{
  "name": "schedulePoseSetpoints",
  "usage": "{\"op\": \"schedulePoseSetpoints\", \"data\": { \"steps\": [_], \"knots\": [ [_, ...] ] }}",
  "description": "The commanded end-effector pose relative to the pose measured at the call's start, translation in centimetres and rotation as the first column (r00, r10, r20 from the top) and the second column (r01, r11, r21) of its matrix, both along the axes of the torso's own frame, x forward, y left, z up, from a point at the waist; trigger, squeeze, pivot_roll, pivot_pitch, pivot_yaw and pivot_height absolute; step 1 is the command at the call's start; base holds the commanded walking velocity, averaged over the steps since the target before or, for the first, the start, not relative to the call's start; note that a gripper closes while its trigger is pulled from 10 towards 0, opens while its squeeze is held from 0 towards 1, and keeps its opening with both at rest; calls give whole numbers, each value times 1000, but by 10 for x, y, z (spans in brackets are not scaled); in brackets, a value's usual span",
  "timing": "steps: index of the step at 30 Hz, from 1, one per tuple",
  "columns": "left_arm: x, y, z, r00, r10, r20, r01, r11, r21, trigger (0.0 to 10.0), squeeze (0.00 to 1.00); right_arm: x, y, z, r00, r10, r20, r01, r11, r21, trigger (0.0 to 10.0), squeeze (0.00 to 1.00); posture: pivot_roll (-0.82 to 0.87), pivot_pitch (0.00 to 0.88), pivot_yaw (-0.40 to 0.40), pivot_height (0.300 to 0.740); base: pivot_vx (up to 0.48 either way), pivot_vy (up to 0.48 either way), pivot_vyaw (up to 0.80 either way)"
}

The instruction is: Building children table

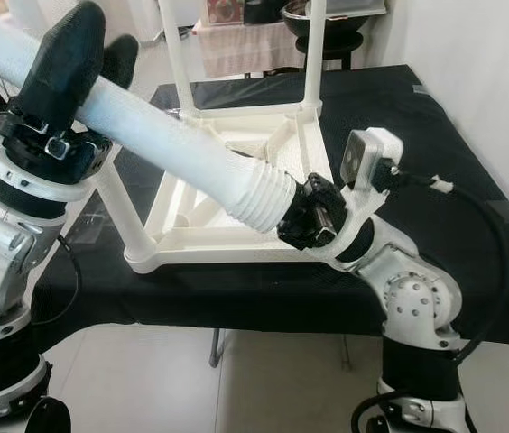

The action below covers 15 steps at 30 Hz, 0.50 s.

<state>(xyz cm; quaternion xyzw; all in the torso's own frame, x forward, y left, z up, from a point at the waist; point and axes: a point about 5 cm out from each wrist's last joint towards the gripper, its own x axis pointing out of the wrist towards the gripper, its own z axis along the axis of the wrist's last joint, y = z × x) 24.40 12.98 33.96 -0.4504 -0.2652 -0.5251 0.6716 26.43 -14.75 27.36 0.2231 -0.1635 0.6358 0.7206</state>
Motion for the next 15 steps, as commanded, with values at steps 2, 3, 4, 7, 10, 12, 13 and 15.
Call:
{"op": "schedulePoseSetpoints", "data": {
  "steps": [2, 3, 4, 7, 10, 12, 13, 15],
  "knots": [
    [-2, 5, 2, 1000, 1, 13, 0, 999, -34, 0, 0, 0, 3, -5, 1000, -1, -4, 1, 1000, -16, 10000, 0, -88, 46, 93, 740, 0, 0, 0],
    [-2, 5, 2, 1000, 1, 13, 0, 999, -34, 0, 0, 0, 3, -5, 1000, -1, -4, 1, 1000, -16, 10000, 0, -88, 46, 93, 740, 0, 0, 0],
    [-2, 5, 2, 1000, 1, 13, 0, 999, -34, 0, 0, 0, 3, -5, 1000, -1, -4, 1, 1000, -16, 10000, 0, -88, 46, 93, 740, 0, 0, 0],
    [0, 9, 1, 1000, -3, 3, 3, 998, -55, 0, 0, 3, 2, -9, 1000, -22, -21, 22, 1000, -21, 10000, 0, -88, 46, 92, 740, 0, 0, 0],
    [2, 12, 0, 1000, 5, -5, -5, 997, -71, 0, 0, 6, 1, -12, 998, -48, -46, 47, 999, -21, 10000, 0, -88, 49, 91, 740, 0, 0, 0],
    [4, 15, 1, 1000, 12, -7, -13, 996, -84, 0, 0, 9, 0, -15, 995, -65, -74, 64, 998, -20, 10000, 0, -88, 49, 91, 740, 0, 0, 0],
    [4, 15, 1, 1000, 12, -7, -13, 996, -84, 0, 0, 9, 0, -15, 995, -65, -74, 64, 998, -20, 10000, 0, -88, 49, 91, 740, 0, 0, 0],
    [5, 20, 5, 999, 36, -7, -36, 994, -105, 0, 0, 16, -3, -21, 987, -111, -120, 109, 994, -22, 10000, 1000, -91, 49, 89, 740, 0, 0, 0]
  ]
}}
